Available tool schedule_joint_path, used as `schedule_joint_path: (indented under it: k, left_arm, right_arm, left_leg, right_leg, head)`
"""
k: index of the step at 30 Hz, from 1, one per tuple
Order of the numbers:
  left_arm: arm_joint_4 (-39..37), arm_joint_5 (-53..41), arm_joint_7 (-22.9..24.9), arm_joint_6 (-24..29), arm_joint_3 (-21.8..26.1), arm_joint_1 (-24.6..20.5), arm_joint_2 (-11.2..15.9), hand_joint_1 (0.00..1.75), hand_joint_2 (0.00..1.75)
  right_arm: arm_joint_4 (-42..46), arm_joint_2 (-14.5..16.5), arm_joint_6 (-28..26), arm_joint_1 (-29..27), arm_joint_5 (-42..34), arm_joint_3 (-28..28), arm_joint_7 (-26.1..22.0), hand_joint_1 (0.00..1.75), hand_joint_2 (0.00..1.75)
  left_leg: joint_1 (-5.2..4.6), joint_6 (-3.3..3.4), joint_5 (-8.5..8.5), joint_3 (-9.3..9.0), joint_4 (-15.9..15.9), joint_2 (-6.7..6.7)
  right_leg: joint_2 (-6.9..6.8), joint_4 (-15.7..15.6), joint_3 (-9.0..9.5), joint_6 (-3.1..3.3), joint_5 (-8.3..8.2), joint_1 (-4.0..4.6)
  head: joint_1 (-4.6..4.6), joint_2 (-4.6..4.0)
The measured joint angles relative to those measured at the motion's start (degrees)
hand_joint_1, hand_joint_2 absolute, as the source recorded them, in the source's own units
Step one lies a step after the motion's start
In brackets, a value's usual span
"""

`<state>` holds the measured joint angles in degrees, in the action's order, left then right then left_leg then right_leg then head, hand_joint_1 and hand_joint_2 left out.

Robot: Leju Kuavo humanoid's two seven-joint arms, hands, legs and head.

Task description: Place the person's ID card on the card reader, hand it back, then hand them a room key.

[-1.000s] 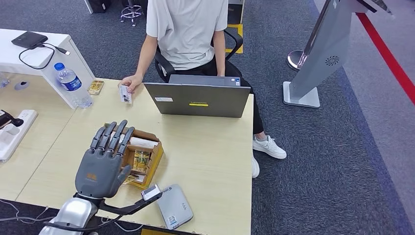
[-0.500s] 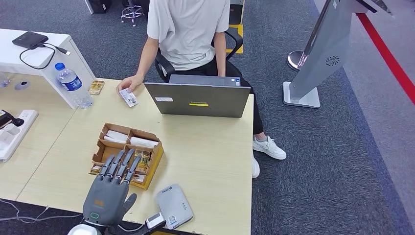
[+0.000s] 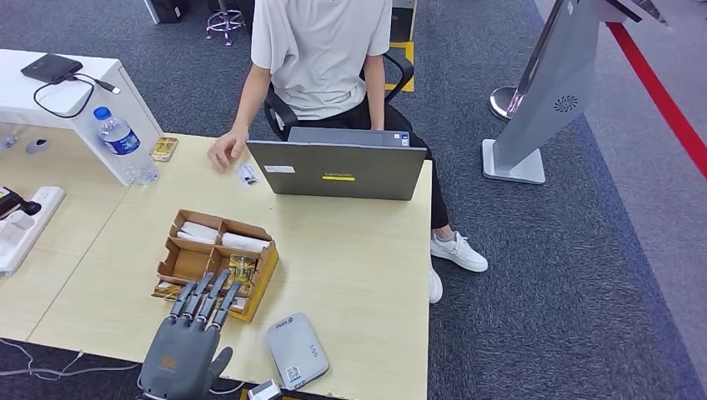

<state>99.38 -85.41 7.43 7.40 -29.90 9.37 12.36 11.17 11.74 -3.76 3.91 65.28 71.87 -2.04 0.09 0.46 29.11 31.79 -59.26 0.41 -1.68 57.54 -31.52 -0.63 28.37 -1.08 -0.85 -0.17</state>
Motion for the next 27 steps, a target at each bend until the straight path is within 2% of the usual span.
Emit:
schedule_joint_path:
  k: [10,27]
  left_arm:
    - [-1.7,0.1,3.3,0.0,0.9,-0.1,-0.3,0.00,1.75]
    - [-6.7,-0.3,6.2,-0.7,6.2,-2.9,-3.1,0.00,1.75]
  right_arm:
    - [0.0,0.0,0.1,0.0,1.2,0.0,0.3,0.00,1.75]
    - [0.0,0.0,0.9,0.0,2.8,-0.1,0.8,0.00,1.75]
  left_leg:
    - [0.00,0.00,0.00,0.00,0.0,0.00]
    - [0.00,0.00,0.00,0.00,0.0,0.00]
  right_leg:
    - [0.00,0.0,-0.01,0.00,0.00,0.00]
    - [0.00,0.0,-0.01,0.00,0.00,0.00]
  head:
    - [-0.01,0.00]
    - [0.00,0.00]
